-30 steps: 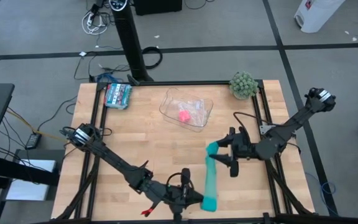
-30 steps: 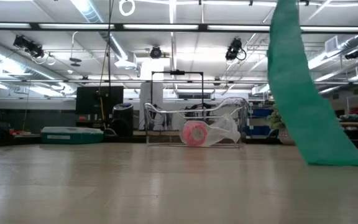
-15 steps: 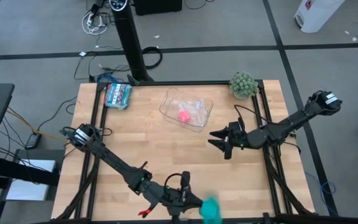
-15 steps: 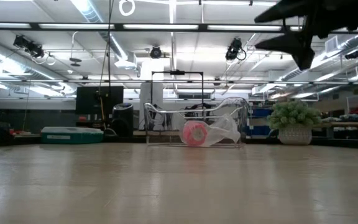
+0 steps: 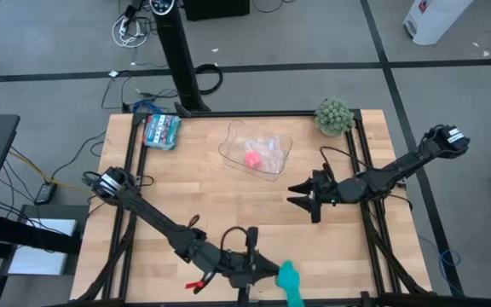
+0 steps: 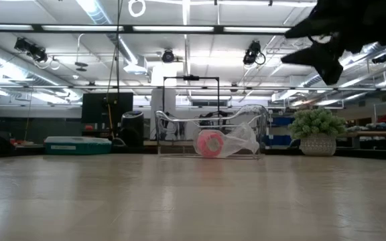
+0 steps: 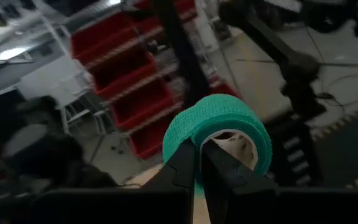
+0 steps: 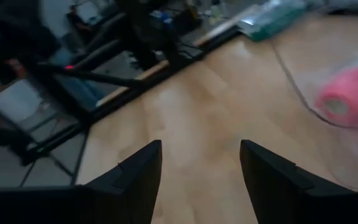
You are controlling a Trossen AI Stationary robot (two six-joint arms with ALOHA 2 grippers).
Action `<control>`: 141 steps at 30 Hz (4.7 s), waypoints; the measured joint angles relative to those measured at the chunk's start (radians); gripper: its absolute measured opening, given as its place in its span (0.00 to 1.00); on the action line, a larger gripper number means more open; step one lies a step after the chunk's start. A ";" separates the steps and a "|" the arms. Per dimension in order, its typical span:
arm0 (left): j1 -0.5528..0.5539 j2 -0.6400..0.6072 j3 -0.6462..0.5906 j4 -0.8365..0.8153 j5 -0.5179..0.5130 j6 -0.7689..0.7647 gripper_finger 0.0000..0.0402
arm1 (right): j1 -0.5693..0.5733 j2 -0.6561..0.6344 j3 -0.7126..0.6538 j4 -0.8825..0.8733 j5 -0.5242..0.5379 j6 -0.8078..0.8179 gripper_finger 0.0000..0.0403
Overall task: Roll bandage
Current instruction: Roll the blue bandage
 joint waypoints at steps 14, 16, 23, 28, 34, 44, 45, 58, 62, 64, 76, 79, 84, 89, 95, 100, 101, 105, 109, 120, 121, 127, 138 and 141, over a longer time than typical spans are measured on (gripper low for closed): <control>0.129 -0.203 0.001 -0.030 -0.047 -0.102 0.06 | 0.215 -0.067 0.096 0.122 0.143 -0.429 0.47; 0.146 -0.206 0.002 -0.032 -0.084 -0.101 0.06 | 0.253 -0.045 0.117 0.132 0.206 -0.479 0.47; 0.207 -0.205 0.001 -0.025 -0.129 -0.102 0.06 | 0.326 0.109 0.214 0.134 0.472 -0.663 0.47; 0.228 -0.204 0.001 0.001 -0.142 -0.102 0.06 | 0.347 0.230 0.287 0.162 0.614 -0.724 0.47; 0.235 -0.204 0.000 0.024 -0.166 -0.097 0.06 | 0.348 0.414 0.383 0.195 0.776 -0.726 0.47; 0.235 -0.204 0.000 0.066 -0.190 -0.087 0.06 | 0.347 0.675 0.524 0.300 0.977 -0.720 0.47; 0.235 -0.204 0.000 0.065 -0.190 -0.087 0.06 | 0.346 0.694 0.535 0.310 0.978 -0.718 0.47; 0.226 -0.204 0.000 0.081 -0.190 -0.087 0.06 | 0.263 0.774 0.532 0.325 1.028 -0.680 0.43; 0.217 -0.204 0.000 0.084 -0.189 -0.083 0.06 | 0.243 0.772 0.500 0.330 0.991 -0.668 0.41; 0.215 -0.204 0.000 0.092 -0.188 -0.083 0.06 | 0.227 0.772 0.476 0.328 0.939 -0.632 0.40; 0.215 -0.204 0.000 0.104 -0.180 -0.077 0.06 | 0.179 0.773 0.370 0.440 0.761 -0.604 0.07; 0.217 -0.204 0.000 0.105 -0.179 -0.075 0.06 | 0.180 0.773 0.370 0.457 0.731 -0.668 0.03; 0.204 -0.210 0.000 0.107 -0.183 -0.030 0.06 | 0.197 0.736 0.295 0.454 0.723 -0.625 0.00; 0.186 -0.221 0.001 0.103 -0.176 -0.021 0.06 | 0.195 0.638 0.130 0.455 0.695 -0.448 0.00; 0.187 -0.221 0.001 0.074 -0.164 -0.027 0.06 | 0.180 0.541 0.003 0.456 0.630 -0.320 0.00; 0.188 -0.221 0.001 0.045 -0.164 -0.011 0.06 | 0.170 0.508 -0.014 0.457 0.565 -0.313 0.00; 0.188 -0.221 0.001 0.049 -0.167 0.005 0.06 | 0.170 0.508 -0.014 0.456 0.548 -0.313 0.00; 0.188 -0.221 0.001 0.058 -0.183 0.074 0.06 | 0.188 0.510 -0.014 0.455 0.492 -0.292 0.00; 0.188 -0.221 0.001 0.054 -0.221 0.185 0.06 | 0.240 0.511 -0.014 0.461 0.486 -0.278 0.00; 0.189 -0.221 -0.002 -0.003 -0.275 0.485 0.06 | 0.409 0.511 0.088 0.477 0.429 -0.421 0.00; 0.189 -0.221 -0.002 -0.018 -0.278 0.501 0.06 | 0.423 0.511 0.101 0.476 0.428 -0.438 0.00; 0.189 -0.220 -0.002 -0.041 -0.307 0.579 0.06 | 0.494 0.511 0.184 0.470 0.417 -0.520 0.00; 0.193 -0.220 -0.003 -0.112 -0.396 0.780 0.06 | 0.600 0.511 0.328 0.388 0.332 -0.606 0.00; 0.201 -0.220 -0.003 -0.149 -0.429 0.823 0.06 | 0.626 0.511 0.371 0.335 0.338 -0.613 0.00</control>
